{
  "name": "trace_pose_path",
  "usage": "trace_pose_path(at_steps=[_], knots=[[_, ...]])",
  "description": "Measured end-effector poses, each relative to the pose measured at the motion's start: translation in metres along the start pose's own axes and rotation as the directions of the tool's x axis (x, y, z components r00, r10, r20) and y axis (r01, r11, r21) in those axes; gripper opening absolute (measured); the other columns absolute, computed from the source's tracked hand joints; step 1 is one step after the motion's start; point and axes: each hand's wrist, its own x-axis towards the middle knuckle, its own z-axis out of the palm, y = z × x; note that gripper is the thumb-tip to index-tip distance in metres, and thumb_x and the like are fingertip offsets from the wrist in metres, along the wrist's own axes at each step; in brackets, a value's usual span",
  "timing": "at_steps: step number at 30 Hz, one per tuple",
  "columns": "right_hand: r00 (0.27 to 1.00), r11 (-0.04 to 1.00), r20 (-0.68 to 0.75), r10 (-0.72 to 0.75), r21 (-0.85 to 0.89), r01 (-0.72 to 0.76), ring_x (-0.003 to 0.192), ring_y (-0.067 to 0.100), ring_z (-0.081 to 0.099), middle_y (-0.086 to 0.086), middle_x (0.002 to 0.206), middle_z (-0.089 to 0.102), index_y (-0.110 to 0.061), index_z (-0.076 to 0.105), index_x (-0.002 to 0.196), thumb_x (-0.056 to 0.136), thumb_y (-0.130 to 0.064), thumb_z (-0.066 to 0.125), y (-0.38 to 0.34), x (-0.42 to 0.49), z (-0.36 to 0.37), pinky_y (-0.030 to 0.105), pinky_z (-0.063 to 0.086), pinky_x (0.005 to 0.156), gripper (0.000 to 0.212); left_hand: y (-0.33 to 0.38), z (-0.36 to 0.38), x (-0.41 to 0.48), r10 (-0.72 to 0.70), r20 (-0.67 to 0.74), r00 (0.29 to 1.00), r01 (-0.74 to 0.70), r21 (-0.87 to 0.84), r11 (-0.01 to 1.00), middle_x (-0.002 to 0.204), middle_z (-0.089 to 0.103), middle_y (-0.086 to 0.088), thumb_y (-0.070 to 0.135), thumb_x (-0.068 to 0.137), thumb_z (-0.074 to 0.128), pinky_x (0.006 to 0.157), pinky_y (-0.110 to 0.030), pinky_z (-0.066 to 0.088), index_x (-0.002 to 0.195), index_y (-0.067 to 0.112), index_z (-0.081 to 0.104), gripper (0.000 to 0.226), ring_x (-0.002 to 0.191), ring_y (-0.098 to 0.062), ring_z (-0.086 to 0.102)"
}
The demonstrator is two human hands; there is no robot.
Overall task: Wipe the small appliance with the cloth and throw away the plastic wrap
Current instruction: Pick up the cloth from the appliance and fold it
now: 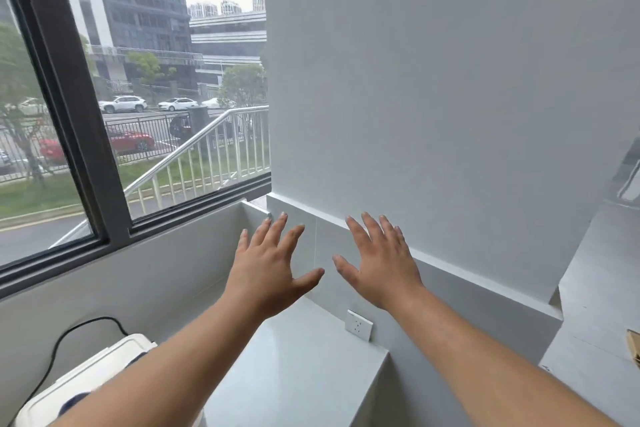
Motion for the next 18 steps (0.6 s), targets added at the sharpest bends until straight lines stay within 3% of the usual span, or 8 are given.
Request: trace_pose_path(at_steps=[18], knots=[[0.994, 0.998, -0.088, -0.057, -0.017, 0.056, 0.159, 0.03, -0.003, 0.002, 0.173, 0.01, -0.04, 0.005, 0.162, 0.089, -0.078, 0.019, -0.084, 0.01, -0.021, 0.053, -0.001, 0.128, 0.083, -0.07, -0.053, -0.028, -0.008, -0.061, 0.998, 0.01, 0.037, 0.999, 0.176, 0.005, 0.004, 0.094, 0.08, 0.023, 0.13, -0.053, 0.006, 0.163, 0.042, 0.014, 0.099, 0.162, -0.02, 0.0]])
